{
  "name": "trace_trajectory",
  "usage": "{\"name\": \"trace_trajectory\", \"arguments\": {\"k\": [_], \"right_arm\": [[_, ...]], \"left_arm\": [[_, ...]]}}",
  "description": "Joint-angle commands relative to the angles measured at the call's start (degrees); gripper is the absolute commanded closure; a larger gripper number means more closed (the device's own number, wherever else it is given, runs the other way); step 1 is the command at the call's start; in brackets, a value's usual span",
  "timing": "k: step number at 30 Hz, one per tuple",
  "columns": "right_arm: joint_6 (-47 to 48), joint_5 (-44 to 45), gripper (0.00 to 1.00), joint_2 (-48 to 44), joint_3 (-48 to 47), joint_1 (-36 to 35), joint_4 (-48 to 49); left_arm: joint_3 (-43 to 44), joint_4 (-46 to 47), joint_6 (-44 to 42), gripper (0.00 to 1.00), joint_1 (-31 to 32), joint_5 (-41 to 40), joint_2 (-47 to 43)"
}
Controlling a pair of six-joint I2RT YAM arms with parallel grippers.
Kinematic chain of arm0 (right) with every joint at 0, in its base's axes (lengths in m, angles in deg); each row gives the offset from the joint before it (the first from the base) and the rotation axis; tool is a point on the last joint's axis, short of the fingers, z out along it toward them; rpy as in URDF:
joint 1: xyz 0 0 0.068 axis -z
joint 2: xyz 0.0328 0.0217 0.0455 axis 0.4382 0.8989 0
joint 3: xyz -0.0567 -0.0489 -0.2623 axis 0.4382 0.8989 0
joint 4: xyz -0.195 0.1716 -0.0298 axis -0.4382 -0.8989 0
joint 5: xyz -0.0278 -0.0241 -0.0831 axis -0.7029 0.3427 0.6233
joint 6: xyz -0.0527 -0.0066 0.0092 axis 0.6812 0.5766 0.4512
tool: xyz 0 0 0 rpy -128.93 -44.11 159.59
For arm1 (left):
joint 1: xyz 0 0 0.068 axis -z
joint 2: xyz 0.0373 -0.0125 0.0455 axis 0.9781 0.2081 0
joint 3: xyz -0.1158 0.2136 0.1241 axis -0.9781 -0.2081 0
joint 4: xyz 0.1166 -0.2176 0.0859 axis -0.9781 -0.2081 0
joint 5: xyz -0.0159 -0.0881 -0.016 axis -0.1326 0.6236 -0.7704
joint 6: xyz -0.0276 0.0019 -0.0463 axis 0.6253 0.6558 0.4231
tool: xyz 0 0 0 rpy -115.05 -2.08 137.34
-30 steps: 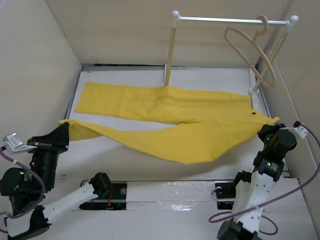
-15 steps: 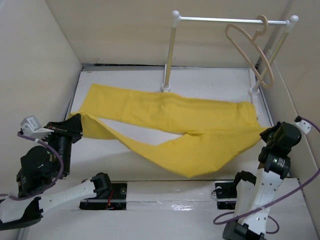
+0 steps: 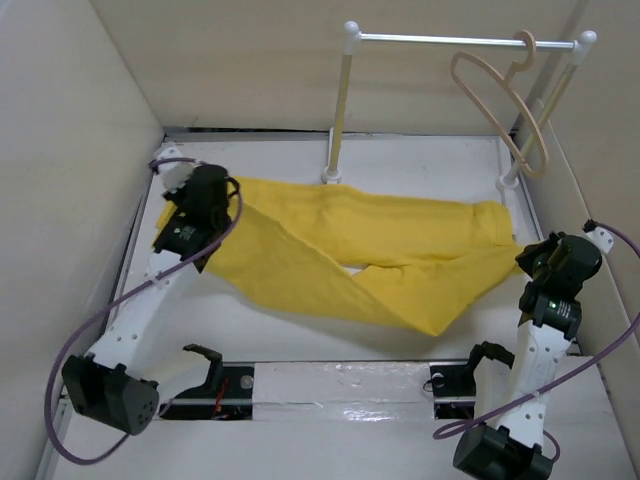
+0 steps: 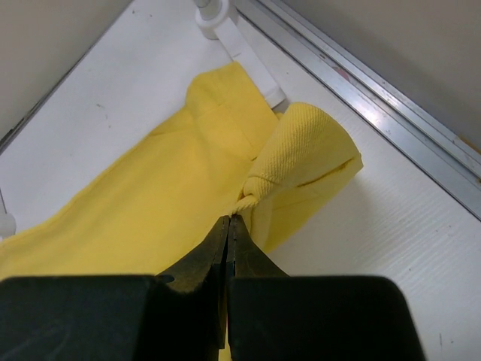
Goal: Place the trousers on the hanger
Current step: Fold the trousers at the center of the board.
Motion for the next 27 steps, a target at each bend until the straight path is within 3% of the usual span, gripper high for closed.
{"name": "trace_trajectory", "arguments": {"k": [1, 4, 7, 11, 14, 27], "right_arm": [[1.25, 1.05, 1.0, -1.79, 1.64, -0.12, 6.85], [1.08, 0.71, 1.0, 0.03, 2.43, -0.12, 8.69], [0.11, -0.7, 1.0, 2.59, 1.91, -0.12, 10.63], [0.28, 0.97, 1.0, 8.73, -1.51, -0.12, 12.91], [-0.68, -1.91, 1.0, 15.74, -6.24, -0.12, 15.36], [-4.45, -0.78, 1.0, 28.08, -8.99, -3.28, 24.24]], "left_arm": [[-3.94, 3.4, 3.72, 1.0, -18.19, 17.89, -10.65], [-3.02, 2.81, 2.66, 1.0, -32.8, 24.66, -12.08], [-0.3, -1.06, 5.55, 1.0, -32.87, 18.39, -8.74], [2.16, -0.01, 7.4, 1.0, -35.15, 17.05, -4.61], [7.43, -1.33, 5.91, 1.0, -35.15, 13.81, 4.23], [12.45, 4.29, 0.11, 1.0, -36.65, 12.04, 17.53]]}}
